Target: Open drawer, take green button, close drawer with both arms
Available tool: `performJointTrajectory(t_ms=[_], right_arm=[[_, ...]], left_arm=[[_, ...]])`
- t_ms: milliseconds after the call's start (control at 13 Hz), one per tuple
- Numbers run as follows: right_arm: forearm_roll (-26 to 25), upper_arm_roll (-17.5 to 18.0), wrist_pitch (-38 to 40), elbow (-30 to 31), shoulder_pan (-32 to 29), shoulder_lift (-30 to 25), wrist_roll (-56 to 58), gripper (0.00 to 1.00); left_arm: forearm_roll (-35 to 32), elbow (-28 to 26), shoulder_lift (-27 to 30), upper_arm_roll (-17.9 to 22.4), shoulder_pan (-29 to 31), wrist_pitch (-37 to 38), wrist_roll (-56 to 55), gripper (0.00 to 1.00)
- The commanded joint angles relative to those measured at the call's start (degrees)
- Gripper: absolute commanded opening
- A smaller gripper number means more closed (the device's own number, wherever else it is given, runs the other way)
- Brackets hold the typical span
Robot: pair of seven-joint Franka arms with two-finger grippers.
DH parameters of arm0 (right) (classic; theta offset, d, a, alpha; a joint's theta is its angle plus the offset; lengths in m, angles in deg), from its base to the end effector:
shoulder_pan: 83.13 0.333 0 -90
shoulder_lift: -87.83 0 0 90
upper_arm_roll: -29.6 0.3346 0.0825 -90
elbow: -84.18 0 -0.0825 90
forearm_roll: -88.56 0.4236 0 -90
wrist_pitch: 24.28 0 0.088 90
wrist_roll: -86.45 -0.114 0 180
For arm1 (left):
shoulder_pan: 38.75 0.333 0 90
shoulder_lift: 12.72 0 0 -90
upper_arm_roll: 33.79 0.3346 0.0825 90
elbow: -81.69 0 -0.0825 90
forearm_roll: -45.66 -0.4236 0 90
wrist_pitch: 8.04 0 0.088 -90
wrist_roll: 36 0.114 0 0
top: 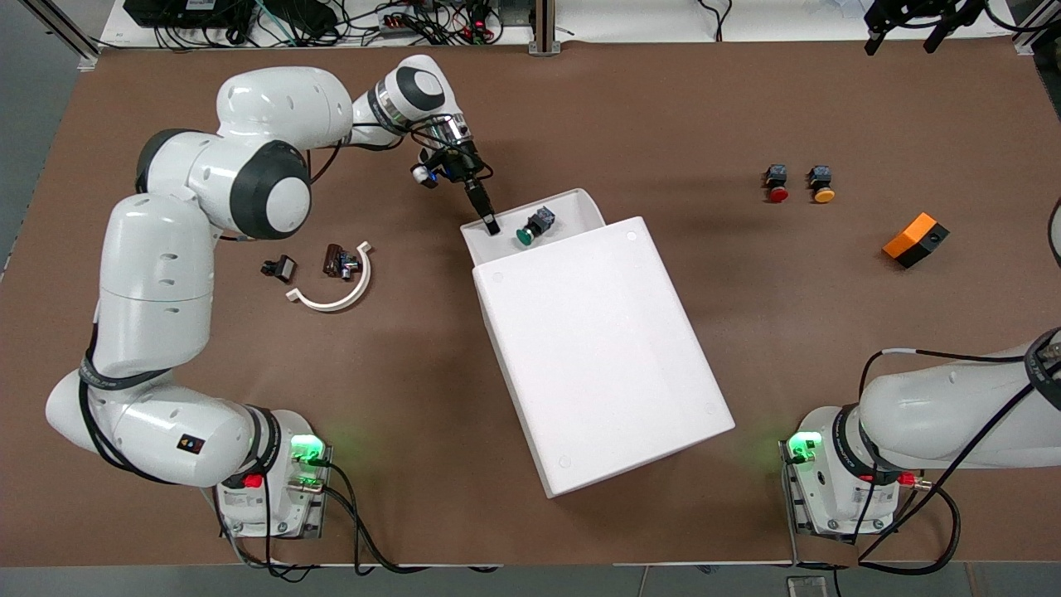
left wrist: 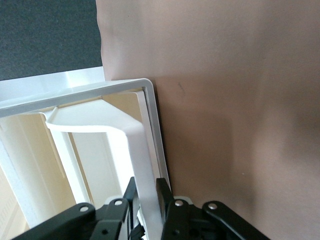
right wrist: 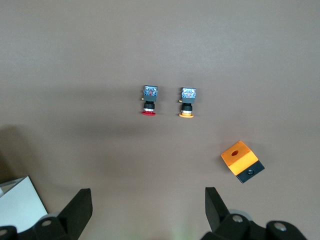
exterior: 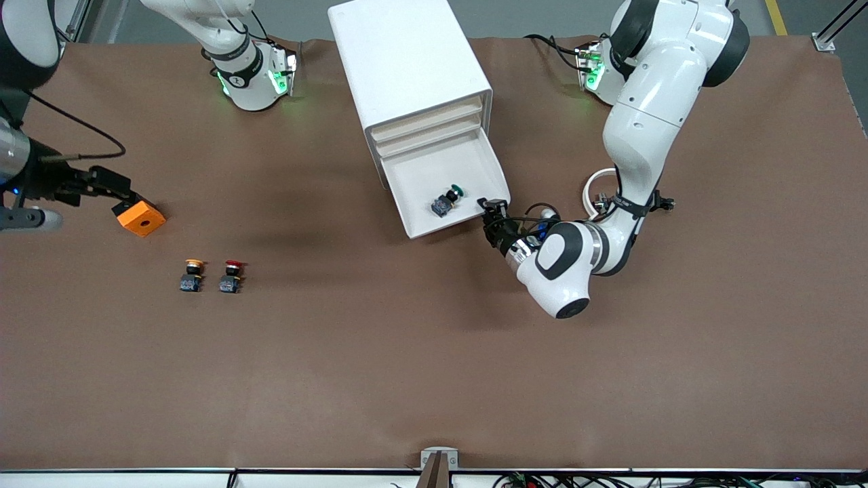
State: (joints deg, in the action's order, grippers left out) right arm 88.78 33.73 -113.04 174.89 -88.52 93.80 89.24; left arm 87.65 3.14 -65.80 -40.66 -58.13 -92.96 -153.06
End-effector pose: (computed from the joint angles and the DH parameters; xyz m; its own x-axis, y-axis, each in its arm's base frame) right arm 0.6184 -0.0151 0.5650 0.9902 0.0276 -0.1368 0.0254 -0.9995 -0.0180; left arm 0.5902 -0.3660 0.1404 -0.3859 0.9028 -0.1897 0.4702 0.0156 -0.8824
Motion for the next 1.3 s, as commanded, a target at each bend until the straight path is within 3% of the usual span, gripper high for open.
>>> performJointTrajectory(t_ms=[0, 77, 153, 307, 383, 460, 920, 1226], right_arm=[[-0.7, -0.1, 1.0, -2.7, 0.2, 2.8, 0.4, 1.00], [-0.9, -0.2, 0.9, -3.3, 0.1, 4.0, 0.5, 1.00], [-0.8, -0.2, 1.0, -4.6, 0.2, 4.6, 0.1, 1.00], [-0.7, -0.1, 1.0, -4.8, 3.0, 4.5, -6.9, 1.00], [-0.7, -0.1, 1.1, -4.8, 4.8, 4.5, -14.2, 1.00], [-0.6, -0.1, 1.5, -4.8, 7.4, 4.4, -20.5, 1.00], [2.0, 0.0, -1.6, -4.1, 21.0, 4.8, -49.8, 1.00], [3.9, -0.1, -9.0, -3.3, 30.0, 9.1, -68.9, 1.00]], left_arm=[[0.9, 1.4, -0.4, 0.2, 0.1, -0.6, -0.4, 0.21], [1.0, 1.4, -0.4, 0.2, 0.1, -0.6, -0.4, 0.23], [1.0, 1.4, -0.4, 0.2, 0.1, -0.6, -0.1, 0.32], [1.0, 1.4, -0.4, 0.2, 0.1, -0.9, 0.1, 0.60], [1.0, 1.4, -0.4, 0.2, 0.1, -1.0, 0.1, 0.86], [0.9, 1.5, -0.4, 0.2, 0.1, -1.0, 0.2, 1.00], [-0.4, 5.1, 0.4, 1.2, 1.5, -1.2, 1.6, 1.00], [-0.9, 6.9, 1.9, 6.0, 1.4, -1.2, 12.2, 1.00]])
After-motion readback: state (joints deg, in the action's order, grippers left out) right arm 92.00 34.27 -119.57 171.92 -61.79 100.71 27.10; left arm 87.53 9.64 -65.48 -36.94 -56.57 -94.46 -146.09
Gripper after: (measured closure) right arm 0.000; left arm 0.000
